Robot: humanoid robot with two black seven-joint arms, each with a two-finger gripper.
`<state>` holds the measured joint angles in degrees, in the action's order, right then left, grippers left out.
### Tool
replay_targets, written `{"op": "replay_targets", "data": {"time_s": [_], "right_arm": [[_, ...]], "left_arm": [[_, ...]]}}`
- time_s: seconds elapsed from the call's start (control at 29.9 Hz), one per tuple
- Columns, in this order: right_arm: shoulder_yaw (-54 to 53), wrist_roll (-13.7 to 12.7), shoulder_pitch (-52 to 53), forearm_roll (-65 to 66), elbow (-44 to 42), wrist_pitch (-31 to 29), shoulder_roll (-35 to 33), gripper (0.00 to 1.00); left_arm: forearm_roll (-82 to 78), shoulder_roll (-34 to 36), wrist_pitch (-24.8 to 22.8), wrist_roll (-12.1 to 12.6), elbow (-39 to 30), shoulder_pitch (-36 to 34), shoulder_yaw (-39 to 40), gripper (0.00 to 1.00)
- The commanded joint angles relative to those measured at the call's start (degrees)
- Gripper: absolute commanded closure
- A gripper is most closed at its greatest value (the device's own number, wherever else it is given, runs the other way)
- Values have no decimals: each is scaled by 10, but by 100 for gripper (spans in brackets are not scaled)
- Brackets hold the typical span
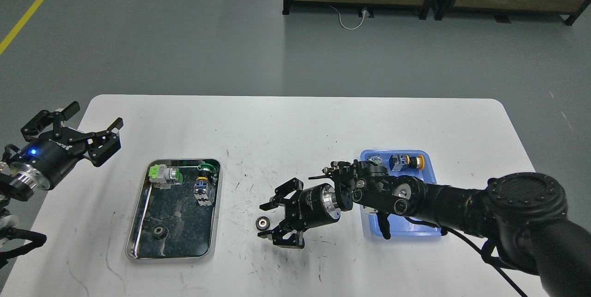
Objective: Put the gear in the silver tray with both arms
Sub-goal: 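Carry the second gear out and set it on the table, then retract the right gripper and reach the left gripper toward the gear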
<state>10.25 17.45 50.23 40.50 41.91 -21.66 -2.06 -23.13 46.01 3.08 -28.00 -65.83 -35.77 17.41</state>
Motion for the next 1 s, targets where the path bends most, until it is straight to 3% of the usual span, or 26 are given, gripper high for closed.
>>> {"op": "replay_targets", "data": {"time_s": [0.0,0.2,0.6,0.97], "right_arm": [[-3,0,-3,-2,-1,0,-7,35],[-38,0,1,-21,7,-2,-71,34],[-176,-3,-4,-67,43,-4,-308,33],[-242,-7,-3,-114,42,3,-409,33]], "left_arm": [[-1,0,-2,0,-2,1,-4,2],[-2,1,-3,0,-5,-1,-5,2],[-86,-3,-1,0,-94,3,-7,2],[-148,-88,17,0,-115,25,-92,2]]}}
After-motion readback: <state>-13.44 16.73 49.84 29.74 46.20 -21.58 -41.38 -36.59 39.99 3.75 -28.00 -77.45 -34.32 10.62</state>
